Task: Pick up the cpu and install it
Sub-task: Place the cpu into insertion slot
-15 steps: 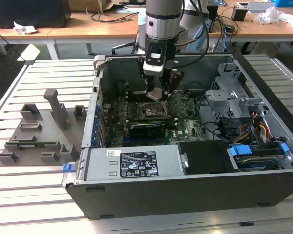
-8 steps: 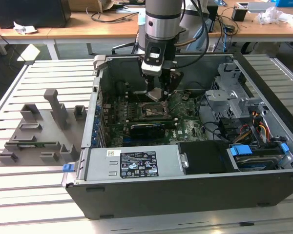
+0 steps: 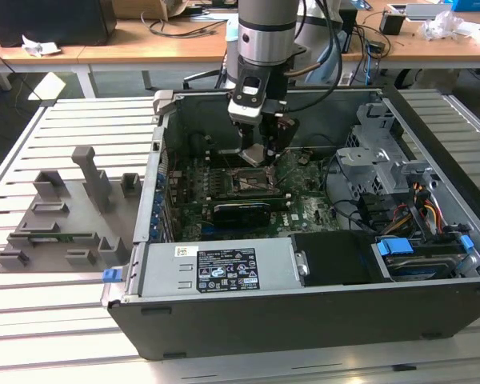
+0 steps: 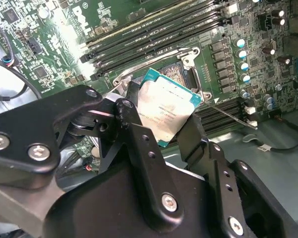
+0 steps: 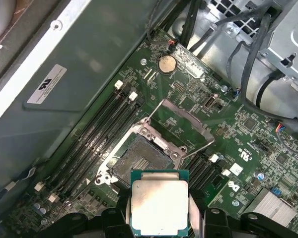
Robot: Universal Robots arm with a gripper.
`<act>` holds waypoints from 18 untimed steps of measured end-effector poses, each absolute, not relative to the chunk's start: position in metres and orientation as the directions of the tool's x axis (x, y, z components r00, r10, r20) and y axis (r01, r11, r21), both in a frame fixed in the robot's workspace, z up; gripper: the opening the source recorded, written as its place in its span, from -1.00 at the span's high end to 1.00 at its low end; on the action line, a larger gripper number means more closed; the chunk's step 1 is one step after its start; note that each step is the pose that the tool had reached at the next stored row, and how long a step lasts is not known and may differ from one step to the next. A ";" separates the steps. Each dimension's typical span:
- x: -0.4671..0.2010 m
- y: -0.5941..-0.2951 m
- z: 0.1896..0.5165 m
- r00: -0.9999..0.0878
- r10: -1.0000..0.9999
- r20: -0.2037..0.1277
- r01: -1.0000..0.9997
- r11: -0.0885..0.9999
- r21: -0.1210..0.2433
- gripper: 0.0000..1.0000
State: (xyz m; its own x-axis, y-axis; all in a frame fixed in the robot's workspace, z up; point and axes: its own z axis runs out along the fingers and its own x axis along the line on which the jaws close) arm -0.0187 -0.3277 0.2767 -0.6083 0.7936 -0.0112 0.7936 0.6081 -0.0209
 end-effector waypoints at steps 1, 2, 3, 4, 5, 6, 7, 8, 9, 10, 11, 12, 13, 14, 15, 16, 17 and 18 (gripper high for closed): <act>-0.019 -0.328 0.277 -0.605 0.796 -0.011 0.796 0.604 -0.021 -0.09; -0.019 -0.328 0.277 -0.600 0.800 -0.011 0.800 0.599 -0.021 -0.09; -0.019 -0.328 0.277 -0.596 0.803 -0.011 0.803 0.596 -0.021 -0.09; -0.019 -0.328 0.277 -0.589 0.808 -0.011 0.808 0.588 -0.021 -0.09; -0.019 -0.328 0.277 -0.577 0.817 -0.011 0.817 0.577 -0.021 -0.09; -0.019 -0.328 0.277 -0.568 0.823 -0.011 0.823 0.568 -0.021 -0.09; -0.019 -0.328 0.277 -0.564 0.825 -0.011 0.825 0.564 -0.021 -0.09; -0.019 -0.328 0.277 -0.561 0.828 -0.011 0.828 0.561 -0.021 -0.09; -0.019 -0.328 0.277 -0.557 0.830 -0.011 0.830 0.557 -0.021 -0.09; -0.019 -0.328 0.277 -0.552 0.833 -0.011 0.833 0.552 -0.021 -0.09; -0.019 -0.328 0.277 -0.549 0.836 -0.011 0.836 0.548 -0.021 -0.09; -0.019 -0.328 0.277 -0.545 0.839 -0.011 0.838 0.545 -0.021 -0.09; -0.019 -0.328 0.277 -0.537 0.844 -0.011 0.844 0.537 -0.021 -0.09; -0.019 -0.328 0.277 -0.529 0.849 -0.011 0.849 0.529 -0.021 -0.09; -0.019 -0.328 0.277 -0.521 0.853 -0.011 0.853 0.521 -0.021 -0.09; -0.019 -0.328 0.277 -0.518 0.855 -0.011 0.855 0.517 -0.021 -0.09; -0.019 -0.328 0.277 -0.514 0.858 -0.011 0.858 0.514 -0.021 -0.09; -0.019 -0.328 0.277 -0.508 0.861 -0.011 0.861 0.508 -0.021 -0.09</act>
